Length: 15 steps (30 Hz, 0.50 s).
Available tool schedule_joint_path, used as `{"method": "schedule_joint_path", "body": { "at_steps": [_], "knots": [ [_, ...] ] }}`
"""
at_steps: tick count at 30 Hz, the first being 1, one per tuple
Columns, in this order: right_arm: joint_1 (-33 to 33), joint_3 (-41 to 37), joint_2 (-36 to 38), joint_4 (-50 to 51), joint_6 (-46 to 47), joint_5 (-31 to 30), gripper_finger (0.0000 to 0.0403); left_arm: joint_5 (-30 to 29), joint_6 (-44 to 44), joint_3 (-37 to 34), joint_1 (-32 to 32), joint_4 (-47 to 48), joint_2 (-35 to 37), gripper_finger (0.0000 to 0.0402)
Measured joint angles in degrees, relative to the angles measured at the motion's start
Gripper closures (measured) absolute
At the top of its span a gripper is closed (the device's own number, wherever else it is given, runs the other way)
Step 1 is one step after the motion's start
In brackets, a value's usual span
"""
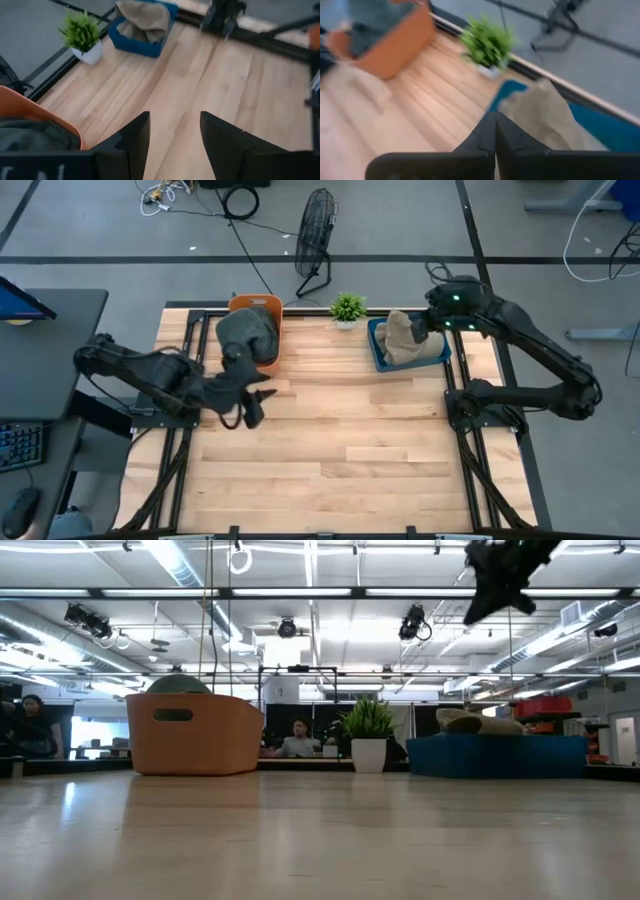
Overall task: Pick & Place hat
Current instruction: Return to Home Position
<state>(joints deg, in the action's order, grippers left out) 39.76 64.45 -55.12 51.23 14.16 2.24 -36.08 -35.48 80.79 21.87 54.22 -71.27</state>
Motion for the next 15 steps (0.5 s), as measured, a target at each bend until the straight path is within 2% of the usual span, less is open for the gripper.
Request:
{"method": "schedule_joint_path", "body": {
  "at_steps": [7, 15],
  "knots": [
    [-9.1, 3.7, 6.7, 0.2, -1.8, 2.0, 0.0403, -0.2, -1.1, 0.0, -0.2, 0.1, 4.8, 0.0225],
    [-20.0, 4.3, 13.5, -2.2, -0.9, 3.7, 0.0403, -0.3, -1.1, -0.8, -0.2, 0.5, 9.4, 0.0225]
  ]
}}
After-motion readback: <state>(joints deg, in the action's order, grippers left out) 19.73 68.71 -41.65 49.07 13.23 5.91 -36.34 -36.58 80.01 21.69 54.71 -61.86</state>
